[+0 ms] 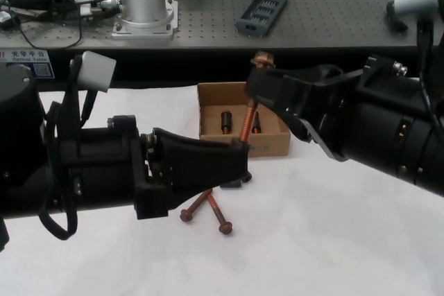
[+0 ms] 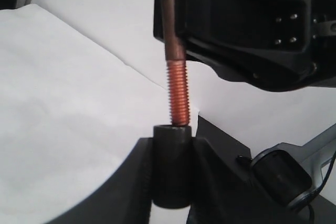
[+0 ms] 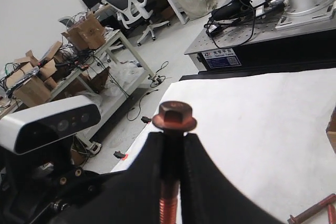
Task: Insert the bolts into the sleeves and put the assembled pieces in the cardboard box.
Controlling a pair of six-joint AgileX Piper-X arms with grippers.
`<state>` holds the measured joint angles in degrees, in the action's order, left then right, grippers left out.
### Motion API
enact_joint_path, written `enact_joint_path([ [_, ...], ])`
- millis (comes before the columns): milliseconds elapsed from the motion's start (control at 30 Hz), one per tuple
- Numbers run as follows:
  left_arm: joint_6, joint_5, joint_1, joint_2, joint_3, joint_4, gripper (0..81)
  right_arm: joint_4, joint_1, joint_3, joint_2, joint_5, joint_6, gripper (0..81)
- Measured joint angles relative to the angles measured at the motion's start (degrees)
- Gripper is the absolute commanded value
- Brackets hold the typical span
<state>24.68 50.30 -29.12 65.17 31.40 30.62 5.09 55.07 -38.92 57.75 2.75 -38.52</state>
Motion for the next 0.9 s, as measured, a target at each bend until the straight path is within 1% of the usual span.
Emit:
enact_joint_path([
  [600, 3.64, -1.27, 0.00, -0.05, 0.13, 5.51, 0.6, 0.09, 0.21, -0.24, 0.00, -0.40, -0.40, 1.7],
  [700, 3.64, -1.44, 0.00, -0.05, 0.13, 5.51, 0.6, 0.09, 0.21, -0.24, 0.00, -1.07, -0.40, 1.7],
  [833, 3.64, -1.65, 0.00, -0.05, 0.13, 5.66, 0.6, 0.27, 0.21, -0.24, 0.00, -2.75, 2.53, 1.7],
  [900, 3.64, -1.80, 0.00, -0.05, 0.13, 5.98, 0.6, -0.18, 0.21, -0.14, 0.00, -4.95, 3.25, 1.7],
])
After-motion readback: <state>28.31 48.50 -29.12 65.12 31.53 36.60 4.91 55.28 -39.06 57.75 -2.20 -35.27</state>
